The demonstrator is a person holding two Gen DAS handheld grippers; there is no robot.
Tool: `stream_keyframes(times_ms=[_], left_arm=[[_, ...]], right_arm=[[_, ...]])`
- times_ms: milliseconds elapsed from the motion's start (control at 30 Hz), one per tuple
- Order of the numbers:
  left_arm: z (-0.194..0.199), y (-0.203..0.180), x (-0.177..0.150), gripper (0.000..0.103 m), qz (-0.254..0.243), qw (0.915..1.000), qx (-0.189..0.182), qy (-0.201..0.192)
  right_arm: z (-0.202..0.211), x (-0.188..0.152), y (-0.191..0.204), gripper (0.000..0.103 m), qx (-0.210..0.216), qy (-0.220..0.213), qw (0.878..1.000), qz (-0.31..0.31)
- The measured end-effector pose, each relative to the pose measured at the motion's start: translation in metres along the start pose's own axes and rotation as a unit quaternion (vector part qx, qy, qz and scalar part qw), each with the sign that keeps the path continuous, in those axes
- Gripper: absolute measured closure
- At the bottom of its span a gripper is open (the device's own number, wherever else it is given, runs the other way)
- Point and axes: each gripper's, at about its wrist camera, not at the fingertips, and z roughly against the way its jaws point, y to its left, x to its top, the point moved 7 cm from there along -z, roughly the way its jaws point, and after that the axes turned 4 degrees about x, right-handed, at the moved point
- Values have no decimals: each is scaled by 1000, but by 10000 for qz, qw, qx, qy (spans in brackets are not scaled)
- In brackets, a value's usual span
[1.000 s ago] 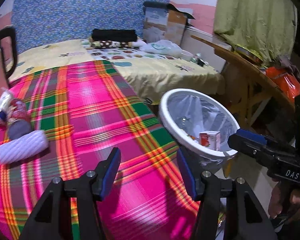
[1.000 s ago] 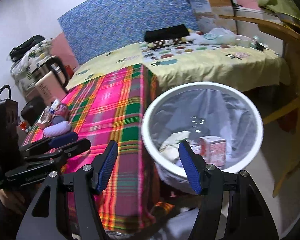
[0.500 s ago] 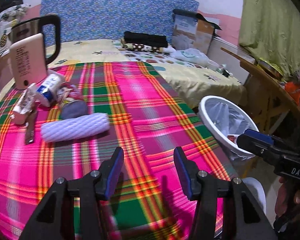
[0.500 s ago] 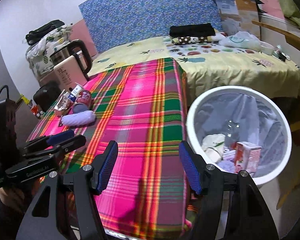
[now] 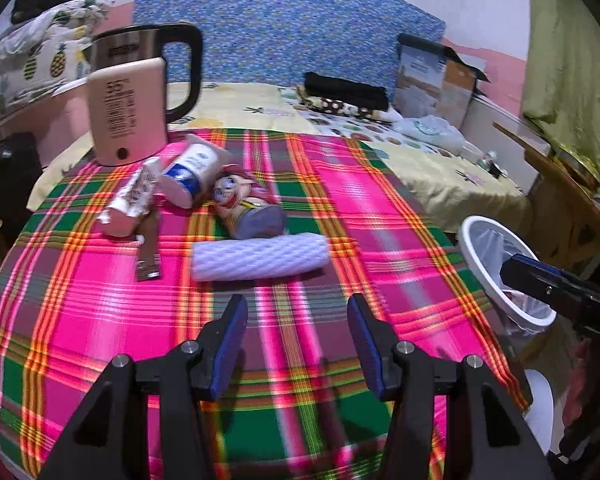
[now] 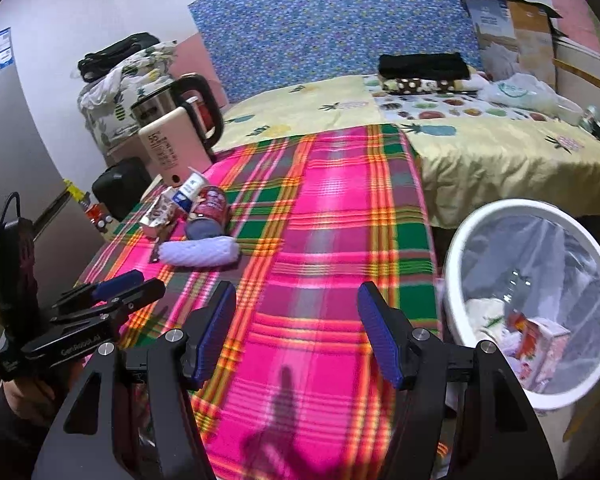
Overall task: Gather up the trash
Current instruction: 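Grasp the patterned paper cup with the left tool while the right tool grasps the red can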
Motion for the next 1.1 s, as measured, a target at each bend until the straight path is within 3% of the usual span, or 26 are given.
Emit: stream_keyframes(times_ms=[500, 900, 1100], left_arm=[[-7, 66, 15, 49, 296, 9986, 449, 2], [-35, 122, 46, 49, 271, 9964, 804, -19], [-55, 138, 58, 49, 321, 9962, 806, 35]], right_arm=[[-38, 12, 39, 38, 365, 344, 9980, 373], [-75, 28, 73, 38, 563, 507, 9944, 742], [-89, 34, 84, 38, 631, 528, 9931, 832]])
